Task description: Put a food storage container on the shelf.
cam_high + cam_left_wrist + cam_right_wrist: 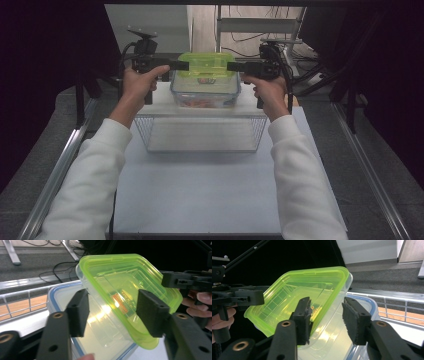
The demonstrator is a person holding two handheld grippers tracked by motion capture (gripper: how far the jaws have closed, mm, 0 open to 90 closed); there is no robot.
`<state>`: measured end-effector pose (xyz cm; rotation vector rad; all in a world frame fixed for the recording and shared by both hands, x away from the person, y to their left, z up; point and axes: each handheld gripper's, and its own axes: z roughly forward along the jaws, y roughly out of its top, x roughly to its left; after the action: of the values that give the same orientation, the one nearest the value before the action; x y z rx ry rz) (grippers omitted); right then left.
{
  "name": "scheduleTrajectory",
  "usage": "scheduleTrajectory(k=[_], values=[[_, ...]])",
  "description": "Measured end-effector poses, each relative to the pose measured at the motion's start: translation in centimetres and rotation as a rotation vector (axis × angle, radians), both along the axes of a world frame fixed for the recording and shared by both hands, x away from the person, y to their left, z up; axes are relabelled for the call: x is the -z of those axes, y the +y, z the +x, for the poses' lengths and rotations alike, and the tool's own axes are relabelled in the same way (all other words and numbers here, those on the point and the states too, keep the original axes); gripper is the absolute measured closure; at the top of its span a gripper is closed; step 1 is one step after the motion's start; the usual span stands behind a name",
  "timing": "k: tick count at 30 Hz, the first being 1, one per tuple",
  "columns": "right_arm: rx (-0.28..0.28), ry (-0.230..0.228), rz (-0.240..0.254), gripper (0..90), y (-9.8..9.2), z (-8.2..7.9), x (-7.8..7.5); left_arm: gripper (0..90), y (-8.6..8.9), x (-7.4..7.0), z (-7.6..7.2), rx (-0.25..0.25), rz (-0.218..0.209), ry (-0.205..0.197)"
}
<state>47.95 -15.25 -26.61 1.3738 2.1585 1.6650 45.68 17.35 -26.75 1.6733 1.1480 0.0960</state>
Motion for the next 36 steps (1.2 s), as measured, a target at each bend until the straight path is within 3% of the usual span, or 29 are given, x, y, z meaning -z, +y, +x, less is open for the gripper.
scheduleTrajectory(k=[4, 7, 10, 11, 12, 18, 23, 29, 36], values=[[0.002, 0.001, -0.009, 50.0, 0.4, -0.2, -0.1, 38.3, -0.1, -0.1, 0.0, -0.011, 0.009, -0.014], [0.01, -0.009, -0.009, 48.2, 0.2, -0.4, -0.2, 27.2, 0.0, -0.5, 0.0, -0.024, 0.025, -0.021], [0.015, -0.005, -0.007, 46.3, 0.0, -0.5, -0.1, 18.6, -0.2, -0.6, 0.1, 0.043, 0.01, -0.008], [0.015, -0.006, -0.007, 46.1, 0.0, -0.6, -0.1, 14.8, -0.4, -0.7, 0.0, 0.042, 0.028, -0.007], [0.018, -0.009, -0.008, 46.1, 0.0, -0.6, -0.1, 15.0, -0.6, -0.8, -0.3, 0.027, 0.054, -0.031], [0.006, -0.038, 0.007, 43.3, -0.2, -1.4, -0.7, 11.2, -0.1, -1.3, -1.0, 0.013, 0.041, -0.042], [-0.024, -0.062, -0.014, 41.2, -0.9, -2.6, -1.1, 11.4, 1.1, -1.4, -2.0, 0.011, 0.023, -0.059], [-0.078, -0.066, -0.017, 38.2, -2.1, -4.1, -0.8, 12.9, 2.1, -1.2, -3.9, 0.028, 0.013, -0.073], [-0.131, -0.086, -0.013, 36.2, -4.1, -6.4, 0.4, 14.1, 3.2, 0.1, -7.2, 0.072, -0.011, -0.098]])
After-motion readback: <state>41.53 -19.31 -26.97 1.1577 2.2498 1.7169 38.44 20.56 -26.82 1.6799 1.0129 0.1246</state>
